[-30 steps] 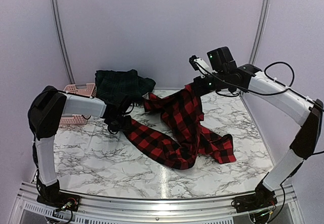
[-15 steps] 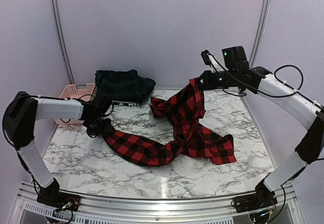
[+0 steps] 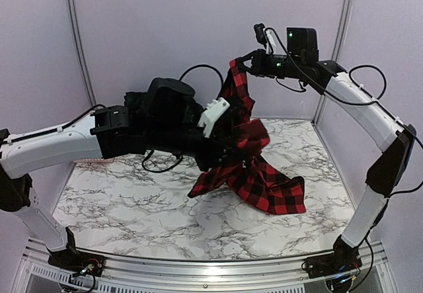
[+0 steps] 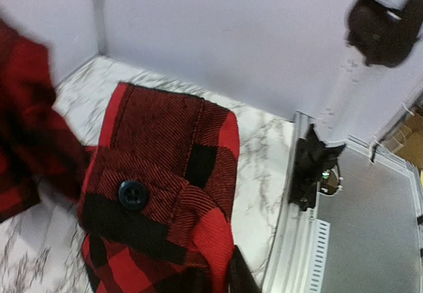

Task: Fold and stack the mixed laundry pile
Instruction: Flatten out the crumpled T-shirt at the center of the board.

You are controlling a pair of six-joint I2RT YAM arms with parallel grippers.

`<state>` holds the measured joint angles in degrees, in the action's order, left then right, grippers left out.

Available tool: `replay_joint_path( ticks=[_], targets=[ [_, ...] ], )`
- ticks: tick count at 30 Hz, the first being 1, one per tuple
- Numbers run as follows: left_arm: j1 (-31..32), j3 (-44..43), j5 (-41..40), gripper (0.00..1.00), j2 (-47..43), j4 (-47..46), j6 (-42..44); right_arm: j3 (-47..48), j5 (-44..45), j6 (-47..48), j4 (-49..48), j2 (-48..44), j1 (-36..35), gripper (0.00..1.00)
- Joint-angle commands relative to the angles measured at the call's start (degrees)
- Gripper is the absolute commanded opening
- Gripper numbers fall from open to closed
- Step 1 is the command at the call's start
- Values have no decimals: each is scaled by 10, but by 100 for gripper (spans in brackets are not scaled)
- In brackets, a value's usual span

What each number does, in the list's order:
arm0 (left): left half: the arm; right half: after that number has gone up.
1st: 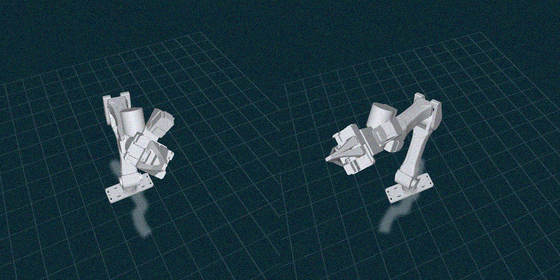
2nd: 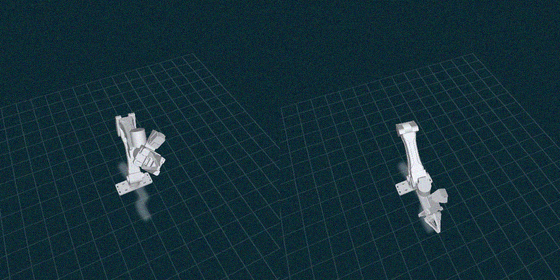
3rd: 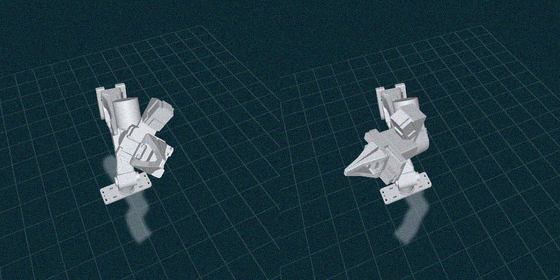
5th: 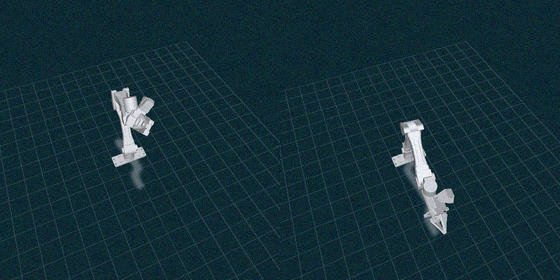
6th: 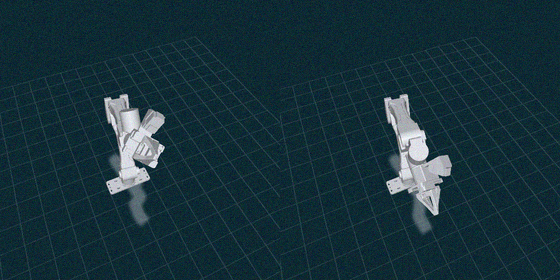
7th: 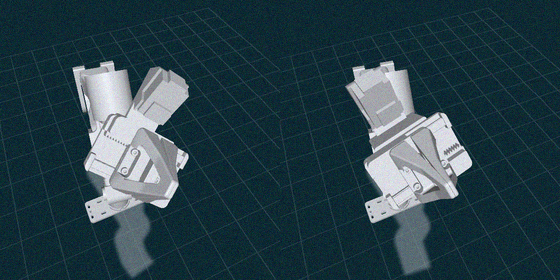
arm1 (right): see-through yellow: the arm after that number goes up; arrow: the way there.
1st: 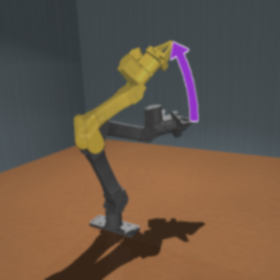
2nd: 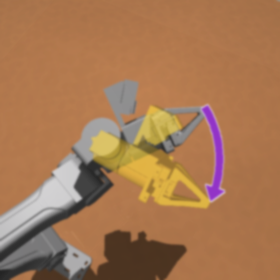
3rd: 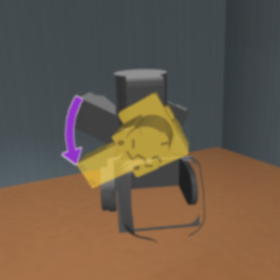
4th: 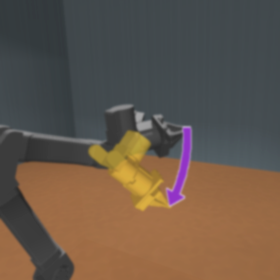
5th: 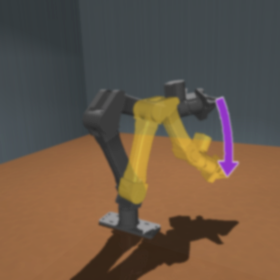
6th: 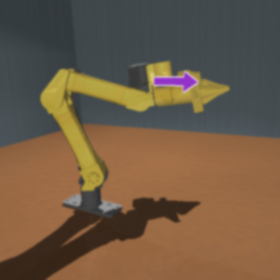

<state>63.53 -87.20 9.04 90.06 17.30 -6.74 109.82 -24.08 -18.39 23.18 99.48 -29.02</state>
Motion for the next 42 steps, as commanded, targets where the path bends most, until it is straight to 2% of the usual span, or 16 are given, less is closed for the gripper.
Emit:
replay_joint_path(
  ticks=[1, 4, 7, 8, 10, 12, 15, 19, 27, 32, 33, 35, 38, 40, 41, 42],
  targets=[
    [30, -46, -36, 47, 35, 27, 86, 36, -15, 11, -10, -20, 4, 0],
    [6, 59, -125, 68, -30, -43, 41, 41, -25, 16, -11, -38, 5, 0],
    [-54, 233, -177, 97, -132, -204, -35, 45, -53, 10, -26, -58, 5, 0],
    [-75, 290, -193, 99, -160, -251, -58, 44, -67, 5, -34, -64, 5, 0],
    [-114, 370, -210, 99, -186, -290, -92, 43, -94, -8, -52, -74, 4, 0],
    [-130, 407, -216, 99, -171, -295, -92, 43, -123, -25, -74, -81, 3, 0],
    [-126, 441, -192, 98, -124, -333, -81, 53, -148, -52, -101, -84, -2, 0],
    [-103, 458, -210, 99, -56, -429, -67, 82, -170, -83, -127, -74, -20, 0],
    [-40, 348, -173, 99, 124, -557, -31, 183, -183, -124, -150, -28, -61, 0],
    [-20, 276, -161, 99, 164, -608, -45, 204, -188, -165, -184, -12, -64, 0],
    [-20, 266, -172, 98, 165, -608, -45, 205, -189, -171, -189, -13, -64, 0],
    [-26, 260, -199, 83, 155, -603, -42, 205, -187, -173, -192, -19, -62, 0],
    [-53, 287, -207, 37, 97, -575, -57, 194, -180, -170, -175, -42, -37, 0],
    [-64, 313, -207, 7, 22, -527, -41, 162, -174, -174, -170, -72, -3, 0],
    [-66, 323, -219, 0, -16, -494, -21, 137, -171, -177, -173, -92, 14, 0],
    [-67, 331, -225, 0, -52, -458, 2, 111, -169, -178, -173, -110, 33, 0]
  ],
)
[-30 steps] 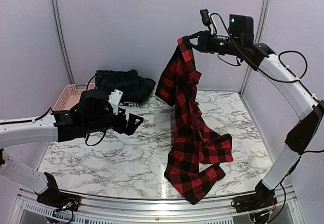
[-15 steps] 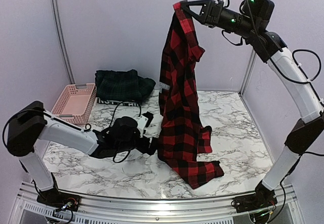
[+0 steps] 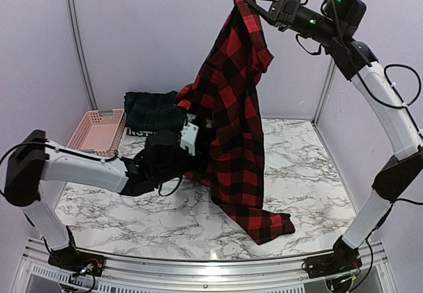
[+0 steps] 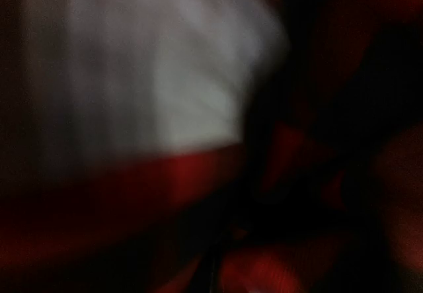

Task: Fold and stack the mixed laundry pile
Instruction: Flatten out the crumpled T-shirt at the center of the board.

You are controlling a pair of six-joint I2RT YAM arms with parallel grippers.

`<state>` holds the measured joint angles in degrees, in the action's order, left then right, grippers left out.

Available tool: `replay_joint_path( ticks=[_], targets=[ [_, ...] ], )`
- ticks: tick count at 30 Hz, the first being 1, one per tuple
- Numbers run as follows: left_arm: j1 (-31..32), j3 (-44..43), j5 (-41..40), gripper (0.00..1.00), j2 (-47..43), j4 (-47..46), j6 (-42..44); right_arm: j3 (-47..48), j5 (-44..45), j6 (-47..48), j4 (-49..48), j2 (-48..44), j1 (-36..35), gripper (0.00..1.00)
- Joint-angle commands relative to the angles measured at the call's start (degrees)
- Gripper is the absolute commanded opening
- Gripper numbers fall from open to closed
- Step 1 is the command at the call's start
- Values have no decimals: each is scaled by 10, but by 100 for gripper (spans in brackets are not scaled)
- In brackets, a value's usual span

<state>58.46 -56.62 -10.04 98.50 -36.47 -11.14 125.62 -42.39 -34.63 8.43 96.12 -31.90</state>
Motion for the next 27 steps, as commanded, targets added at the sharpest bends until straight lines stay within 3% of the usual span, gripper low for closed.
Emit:
replay_joint_path(
  ticks=[1, 7, 10, 11, 12, 13, 16, 22, 27],
  targets=[
    [-16, 30, -37, 0, -174, 118, 66, -75, 16, -16, -24, -93, 77, 0],
    [-11, 17, -37, 0, -339, 396, 133, -310, 18, -6, -16, -196, 120, 0],
    [-6, 46, -42, 4, -368, 457, 108, -395, 11, 11, 6, -237, 141, 0],
    [-6, 60, -47, 25, -366, 459, 89, -415, 7, 12, 6, -245, 146, 0],
    [-6, 75, -49, 54, -359, 450, 73, -432, 6, 14, 6, -253, 149, 0],
    [-6, 90, -52, 70, -345, 433, 62, -436, 6, 18, 10, -255, 149, 0],
    [-6, 117, -35, 90, -266, 330, 46, -436, 5, 21, 16, -254, 150, 0],
    [-1, 0, -2, 94, -21, 301, 103, -421, 11, 24, 28, -249, 149, 0],
    [6, -113, 5, 97, 120, 325, 147, -406, 13, 25, 38, -248, 149, 0]
  ],
)
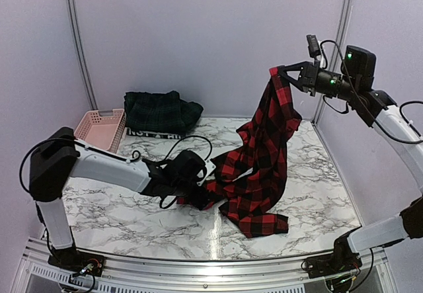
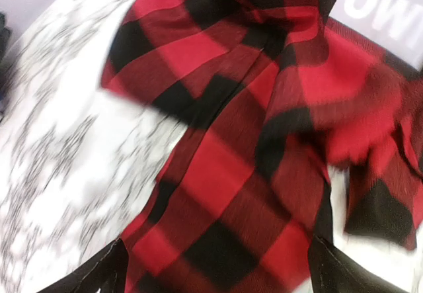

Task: Fold and stack the mixed laundry pile
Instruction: Flatten out the crumpled T-shirt at the center of the board.

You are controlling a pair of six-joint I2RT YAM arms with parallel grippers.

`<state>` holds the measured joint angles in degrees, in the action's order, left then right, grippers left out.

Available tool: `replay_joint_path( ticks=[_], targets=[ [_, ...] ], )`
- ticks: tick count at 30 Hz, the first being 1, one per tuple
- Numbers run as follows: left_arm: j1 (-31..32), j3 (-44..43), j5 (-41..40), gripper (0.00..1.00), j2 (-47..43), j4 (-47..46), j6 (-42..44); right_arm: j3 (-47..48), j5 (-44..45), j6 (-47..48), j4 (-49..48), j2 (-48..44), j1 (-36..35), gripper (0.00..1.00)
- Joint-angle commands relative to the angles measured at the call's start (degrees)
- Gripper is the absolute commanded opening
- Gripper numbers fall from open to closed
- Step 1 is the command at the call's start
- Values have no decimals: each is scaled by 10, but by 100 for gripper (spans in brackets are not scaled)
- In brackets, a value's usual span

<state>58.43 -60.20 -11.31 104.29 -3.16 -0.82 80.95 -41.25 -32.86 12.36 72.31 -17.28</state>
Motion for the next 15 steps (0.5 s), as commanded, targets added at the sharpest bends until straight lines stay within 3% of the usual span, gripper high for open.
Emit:
replay_joint_path(
  ticks=[1, 2, 5, 9, 15],
  targets=[
    [6, -94, 20, 95, 81, 1, 48, 44, 3, 8, 0, -9, 3, 0],
    [6, -110, 22, 88, 99, 17, 53, 47, 3, 9, 2, -8, 3, 0],
    [3, -138, 26, 48, 128, 66, 61, 51, 2, 8, 3, -3, 3, 0],
    [-23, -68, 35, 0, 77, 54, 41, 45, -3, 1, -10, 2, 3, 0],
    [-100, 36, 34, 0, -76, 25, -15, 27, -9, 1, -14, 6, 3, 0]
  ],
)
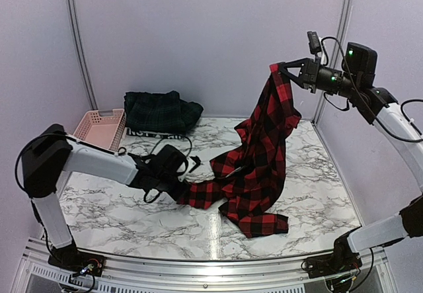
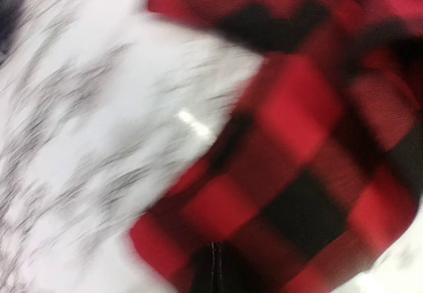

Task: Fold and stack the mixed laundry pile
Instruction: Flatten out the crumpled T-shirt at the center of the board.

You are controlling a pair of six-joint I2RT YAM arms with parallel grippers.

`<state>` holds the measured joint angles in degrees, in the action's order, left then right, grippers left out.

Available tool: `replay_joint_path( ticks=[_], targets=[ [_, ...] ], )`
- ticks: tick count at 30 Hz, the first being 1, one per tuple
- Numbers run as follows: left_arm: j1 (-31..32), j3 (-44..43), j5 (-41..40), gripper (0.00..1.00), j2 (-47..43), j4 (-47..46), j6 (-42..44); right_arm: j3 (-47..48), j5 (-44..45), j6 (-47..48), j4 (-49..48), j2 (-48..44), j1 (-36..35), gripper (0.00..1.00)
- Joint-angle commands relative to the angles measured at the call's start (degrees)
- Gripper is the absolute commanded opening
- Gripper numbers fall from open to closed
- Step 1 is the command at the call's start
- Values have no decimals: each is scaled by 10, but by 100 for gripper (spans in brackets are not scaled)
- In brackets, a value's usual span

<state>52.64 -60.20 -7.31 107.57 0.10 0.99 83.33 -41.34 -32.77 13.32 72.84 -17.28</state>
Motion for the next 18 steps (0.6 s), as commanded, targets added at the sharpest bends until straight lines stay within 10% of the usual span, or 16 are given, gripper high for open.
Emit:
replay_joint_path(
  ticks=[1, 4, 7, 18],
  targets=[
    [-45, 45, -15, 0, -139, -14, -32, -3, -9, 0, -25, 0, 3, 0],
    [-47, 70, 20, 2, -211, -43, -22, -18, -13, -2, -30, -4, 3, 0],
    [-36, 73, 70, 60, -209, -45, -14, -21, -17, -3, -36, -4, 3, 0],
    [26, -58, 96, 97, 18, 15, 28, -9, -6, 2, -22, -6, 3, 0]
  ],
)
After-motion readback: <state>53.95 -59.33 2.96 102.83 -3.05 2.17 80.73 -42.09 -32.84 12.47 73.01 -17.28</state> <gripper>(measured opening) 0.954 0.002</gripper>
